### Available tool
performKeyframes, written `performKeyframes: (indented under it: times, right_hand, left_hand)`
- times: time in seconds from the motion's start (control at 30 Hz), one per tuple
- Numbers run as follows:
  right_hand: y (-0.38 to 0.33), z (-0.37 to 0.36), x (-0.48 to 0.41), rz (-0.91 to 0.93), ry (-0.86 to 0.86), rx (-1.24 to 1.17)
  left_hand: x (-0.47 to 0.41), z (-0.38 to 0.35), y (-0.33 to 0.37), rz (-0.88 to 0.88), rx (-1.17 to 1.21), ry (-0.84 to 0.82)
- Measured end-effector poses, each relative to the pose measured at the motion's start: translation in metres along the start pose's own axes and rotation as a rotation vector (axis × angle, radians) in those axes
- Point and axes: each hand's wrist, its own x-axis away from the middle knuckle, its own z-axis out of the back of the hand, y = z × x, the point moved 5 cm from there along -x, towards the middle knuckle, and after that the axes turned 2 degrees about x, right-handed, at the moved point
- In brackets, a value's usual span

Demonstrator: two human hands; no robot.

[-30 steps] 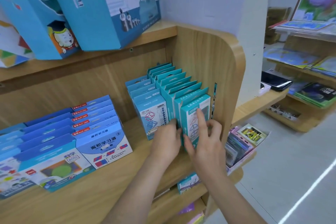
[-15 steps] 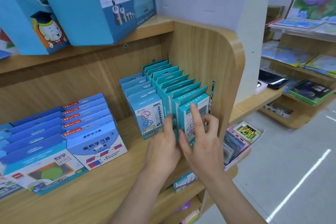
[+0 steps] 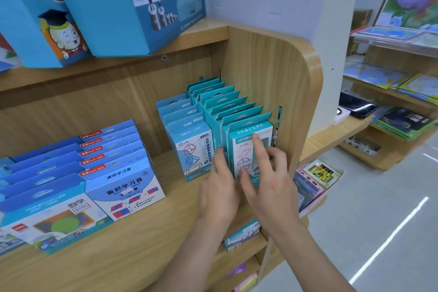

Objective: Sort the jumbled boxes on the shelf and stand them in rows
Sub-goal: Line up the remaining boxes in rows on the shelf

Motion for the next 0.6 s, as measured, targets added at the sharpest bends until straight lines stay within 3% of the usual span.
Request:
performKeyframes:
  times: [0.13, 0.6]
  right_hand:
    - [0.002, -0.001, 0.002, -0.018, -0.036, -0.009]
    - [0.015, 0.009, 0.005, -0.030, -0.084, -0.048]
  left_hand:
    - [0.007, -0.003, 0.001, -0.038, -0.034, 0.035]
    - [0.013, 0.004, -0.009, 0.012, 0.182, 0.115]
